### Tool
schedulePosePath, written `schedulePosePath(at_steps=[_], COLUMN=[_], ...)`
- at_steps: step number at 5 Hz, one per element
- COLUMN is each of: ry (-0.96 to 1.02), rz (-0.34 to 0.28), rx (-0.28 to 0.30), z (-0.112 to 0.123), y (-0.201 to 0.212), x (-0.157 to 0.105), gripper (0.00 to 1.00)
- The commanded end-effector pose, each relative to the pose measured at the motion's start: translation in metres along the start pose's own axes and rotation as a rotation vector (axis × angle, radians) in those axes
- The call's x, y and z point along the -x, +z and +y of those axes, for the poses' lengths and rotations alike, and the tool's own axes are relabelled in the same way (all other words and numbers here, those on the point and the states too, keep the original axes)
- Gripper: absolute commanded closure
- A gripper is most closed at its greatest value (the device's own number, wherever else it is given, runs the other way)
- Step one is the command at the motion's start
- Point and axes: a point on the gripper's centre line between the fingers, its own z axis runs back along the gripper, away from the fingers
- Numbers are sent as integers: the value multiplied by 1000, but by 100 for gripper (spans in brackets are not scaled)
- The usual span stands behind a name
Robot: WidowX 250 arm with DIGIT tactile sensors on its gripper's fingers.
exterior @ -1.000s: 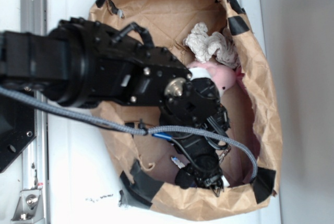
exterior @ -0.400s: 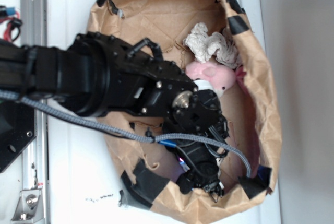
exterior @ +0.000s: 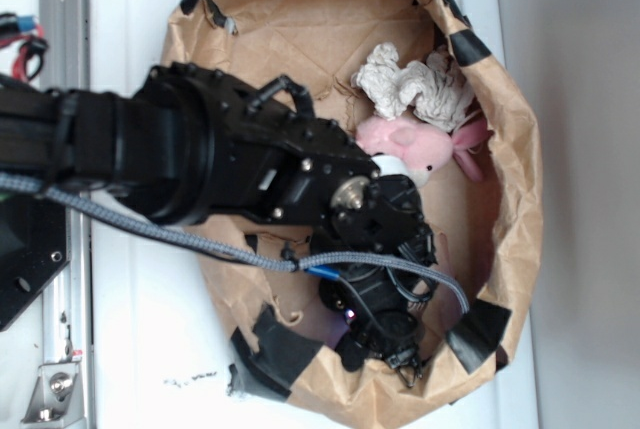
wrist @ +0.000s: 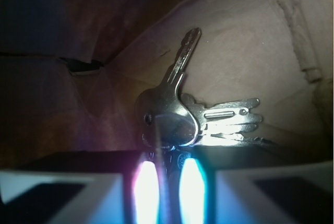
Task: Grab the silver keys.
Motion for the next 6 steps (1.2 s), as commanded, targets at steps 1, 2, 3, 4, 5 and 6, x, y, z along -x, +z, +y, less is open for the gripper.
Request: schedulePosePath(at_steps=[1,2,3,4,5,6], ry=[6,149,356,106,78,105], rz=[-74,-115,-118,-122,-101,-73], rx=[18,-19,69,57,-28,-127], z=[-6,6,17,13,14,10], y=[37,80,136,154,142,129], x=[-24,-44,-45,-15,-9,-14], gripper=[100,100,100,100,100,100])
